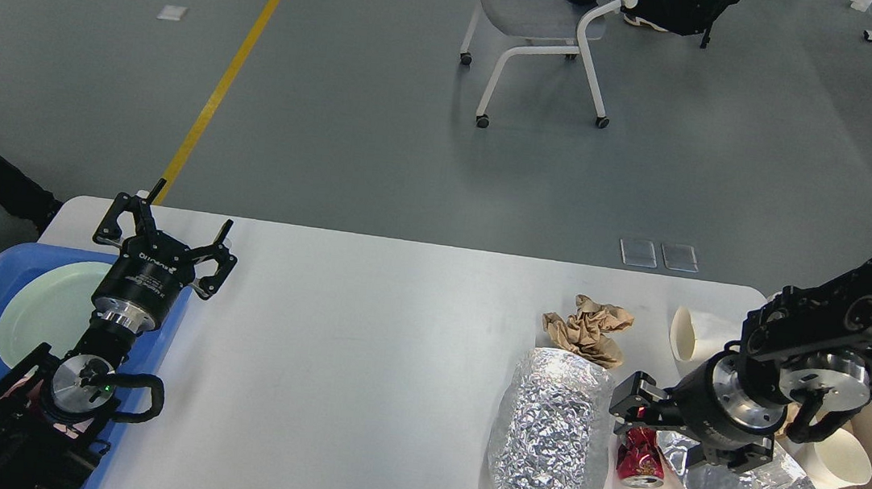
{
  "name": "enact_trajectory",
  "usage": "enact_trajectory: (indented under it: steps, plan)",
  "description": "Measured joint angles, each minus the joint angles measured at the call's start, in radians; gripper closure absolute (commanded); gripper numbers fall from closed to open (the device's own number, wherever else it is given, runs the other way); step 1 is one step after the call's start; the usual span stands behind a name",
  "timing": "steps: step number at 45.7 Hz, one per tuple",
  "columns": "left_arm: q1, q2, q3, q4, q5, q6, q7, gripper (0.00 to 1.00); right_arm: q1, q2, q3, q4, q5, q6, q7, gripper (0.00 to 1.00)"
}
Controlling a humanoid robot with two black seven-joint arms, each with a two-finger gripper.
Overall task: Tidy desktop
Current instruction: 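Lower the right gripper and grasp the silver foil pouch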
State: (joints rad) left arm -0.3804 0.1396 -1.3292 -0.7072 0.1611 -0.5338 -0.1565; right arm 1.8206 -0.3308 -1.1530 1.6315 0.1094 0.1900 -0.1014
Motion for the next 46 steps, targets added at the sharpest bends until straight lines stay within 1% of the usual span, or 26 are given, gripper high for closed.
enact_trajectory:
  steps: [5, 14, 18, 21, 22, 27, 31, 34, 38, 41, 46]
  plan:
    - [0.0, 0.0, 0.0, 0.0, 0.0, 0.0, 0.0, 0.04, -0.07, 0.014, 0.057, -0.009, 0.027, -0.059, 0.0, 0.12]
    - [0.0, 0.0, 0.0, 0.0, 0.0, 0.0, 0.0, 0.04, -0.08, 0.037, 0.179, -0.023, 0.102, -0.073, 0.0, 0.13]
    - [0.0, 0.0, 0.0, 0.0, 0.0, 0.0, 0.0, 0.04, -0.081, 0.091, 0.225, -0.07, 0.11, -0.073, -0.003, 0.13]
    - [0.0, 0.0, 0.0, 0.0, 0.0, 0.0, 0.0, 0.04, -0.093, 0.16, 0.238, -0.129, 0.113, -0.074, -0.011, 0.13]
    - [0.0, 0.0, 0.0, 0.0, 0.0, 0.0, 0.0, 0.04, -0.103, 0.201, 0.241, -0.164, 0.116, -0.074, -0.018, 0.13]
    - [0.0, 0.0, 0.0, 0.0, 0.0, 0.0, 0.0, 0.04, -0.152, 0.319, 0.245, -0.269, 0.134, -0.074, -0.045, 0.13]
    - [0.0, 0.0, 0.0, 0.0, 0.0, 0.0, 0.0, 0.04, -0.196, 0.392, 0.244, -0.363, 0.138, -0.074, -0.094, 0.13]
    - [0.0, 0.0, 0.0, 0.0, 0.0, 0.0, 0.0, 0.04, -0.232, 0.423, 0.242, -0.421, 0.135, -0.074, -0.141, 0.13]
    - [0.0, 0.0, 0.0, 0.0, 0.0, 0.0, 0.0, 0.04, -0.276, 0.438, 0.24, -0.48, 0.13, -0.073, -0.187, 0.13]
    - [0.0, 0.0, 0.0, 0.0, 0.0, 0.0, 0.0, 0.04, -0.304, 0.442, 0.239, -0.508, 0.127, -0.072, -0.201, 0.13]
    - [0.0, 0.0, 0.0, 0.0, 0.0, 0.0, 0.0, 0.04, -0.356, 0.443, 0.239, -0.549, 0.123, -0.072, -0.206, 0.13]
